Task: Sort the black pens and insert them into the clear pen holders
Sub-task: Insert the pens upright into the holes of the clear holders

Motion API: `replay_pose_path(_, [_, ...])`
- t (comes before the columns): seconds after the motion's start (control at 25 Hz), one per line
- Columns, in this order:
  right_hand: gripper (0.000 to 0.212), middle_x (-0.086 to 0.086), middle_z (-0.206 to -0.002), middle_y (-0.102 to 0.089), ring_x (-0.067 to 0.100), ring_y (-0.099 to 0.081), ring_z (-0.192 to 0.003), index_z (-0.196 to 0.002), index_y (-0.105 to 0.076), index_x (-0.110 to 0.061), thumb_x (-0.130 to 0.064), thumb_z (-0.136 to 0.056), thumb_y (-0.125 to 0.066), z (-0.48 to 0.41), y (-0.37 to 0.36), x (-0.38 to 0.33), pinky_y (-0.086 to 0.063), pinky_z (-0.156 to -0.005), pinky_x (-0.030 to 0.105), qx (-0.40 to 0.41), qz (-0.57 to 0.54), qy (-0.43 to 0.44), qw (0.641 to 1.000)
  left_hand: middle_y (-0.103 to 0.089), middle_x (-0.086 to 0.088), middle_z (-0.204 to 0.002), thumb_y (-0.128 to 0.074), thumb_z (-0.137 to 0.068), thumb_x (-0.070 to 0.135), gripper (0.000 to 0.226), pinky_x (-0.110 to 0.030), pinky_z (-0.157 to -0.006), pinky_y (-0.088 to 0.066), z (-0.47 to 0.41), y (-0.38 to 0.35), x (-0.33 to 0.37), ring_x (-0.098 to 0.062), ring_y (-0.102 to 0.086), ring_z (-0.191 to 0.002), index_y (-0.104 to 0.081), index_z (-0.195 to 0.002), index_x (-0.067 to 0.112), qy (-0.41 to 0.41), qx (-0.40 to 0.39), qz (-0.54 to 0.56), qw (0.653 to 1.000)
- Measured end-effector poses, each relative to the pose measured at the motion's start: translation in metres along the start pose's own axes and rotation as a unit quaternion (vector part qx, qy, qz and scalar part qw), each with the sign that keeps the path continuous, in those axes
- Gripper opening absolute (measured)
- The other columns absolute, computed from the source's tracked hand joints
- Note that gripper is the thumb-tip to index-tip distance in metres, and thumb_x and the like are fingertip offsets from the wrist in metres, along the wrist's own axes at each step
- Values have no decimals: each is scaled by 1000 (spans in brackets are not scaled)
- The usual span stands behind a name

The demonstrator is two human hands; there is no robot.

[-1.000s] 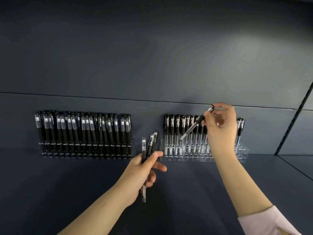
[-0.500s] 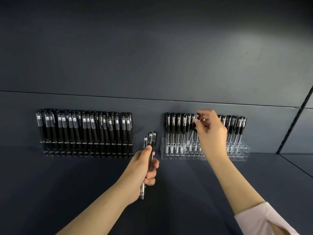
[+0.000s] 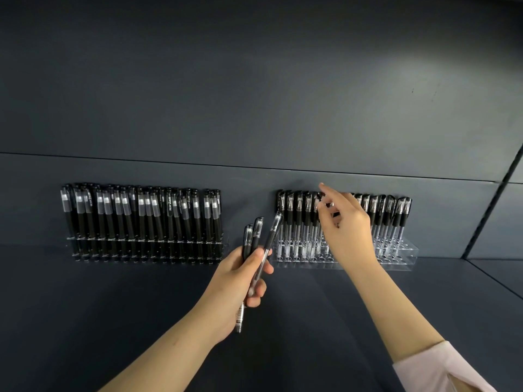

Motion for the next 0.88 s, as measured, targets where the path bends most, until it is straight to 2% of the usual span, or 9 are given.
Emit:
replay_pose_path(0.08, [22,-4,-96,-67,12,-61,-80,-114,-67,-24,-22,-96,-55,0,-3,-13,-54,-73,24,-65,-68,-51,994,-67,0,-77,-56,-97,25,18,-22,-40,-32,1,0,1,-12,-49,-49,-64,-105,10,-7,3,-14,1000])
replay_pose_path(0.2, [11,-2,-89,-72,17,-65,-79,-97,-71,-26,-23,-93,-61,9,-17,-31,-58,-78,34,-208,-199,-162,944,-69,2,-75,-57,-96,25,19,-22,-41,-34,2,-1,2,-11,-51,-49,-64,-104,10,-14,5,-15,1000])
replay_pose_path(0.36, [12,0,-80,-70,11,-65,-75,-99,-66,-11,-6,-88,-66,14,-24,-30,-57,-74,26,-213,-311,-240,895,-73,-1,-81,-58,-95,27,21,-24,-43,-39,5,-3,5,-14,-57,-53,-64,-105,10,-22,-6,-15,1000])
replay_pose_path(0.44, [12,1,-80,-68,12,-64,-73,-100,-64,-8,-2,-89,-63,7,-19,-22,-56,-74,28,-167,-352,-259,884,-76,-3,-88,-56,-96,30,20,-25,-46,-47,4,-2,4,-17,-66,-60,-64,-107,15,-13,-5,-15,1000])
replay_pose_path(0.48, [13,-1,-81,-67,12,-64,-71,-100,-63,-10,-3,-90,-62,2,-11,-16,-56,-74,29,-103,-355,-254,894,-76,-3,-90,-56,-97,31,20,-26,-46,-49,3,0,3,-19,-68,-62,-63,-109,17,-7,-2,-15,1000])
replay_pose_path(0.56, [14,-12,-82,-65,5,-63,-73,-103,-62,-16,-8,-92,-61,-7,18,-4,-53,-74,25,81,-268,-202,939,-76,0,-85,-53,-98,33,21,-23,-42,-44,1,4,0,-16,-63,-55,-63,-110,20,2,6,-37,999])
replay_pose_path(0.64, [16,-15,-88,-62,0,-59,-80,-109,-61,-16,-12,-94,-57,-7,45,-1,-46,-75,14,216,-145,-130,957,-69,3,-68,-50,-99,36,25,-20,-37,-29,-1,6,-3,-11,-42,-43,-63,-110,18,5,5,-59,998])
replay_pose_path(0.72, [19,-9,-94,-62,0,-57,-83,-113,-61,-15,-13,-95,-54,-4,52,1,-43,-75,7,230,-95,-94,964,-57,4,-60,-47,-99,39,29,-19,-37,-21,-3,4,-7,-9,-28,-42,-62,-110,16,21,0,-55,998])
replay_pose_path(0.88, [19,-5,-99,-65,8,-60,-87,-114,-61,-17,-14,-96,-55,-4,39,10,-41,-73,4,180,-58,-74,979,-53,2,-61,-44,-101,40,33,-18,-37,-19,-5,0,-11,-8,-26,-40,-53,-109,9,51,-9,-43,998])
Point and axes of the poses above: each hand's wrist, its own z-axis away from the middle knuckle, its own y-axis out of the back of the hand, x = y × z, the point moved 4 cm from there along -z, towards the middle knuckle
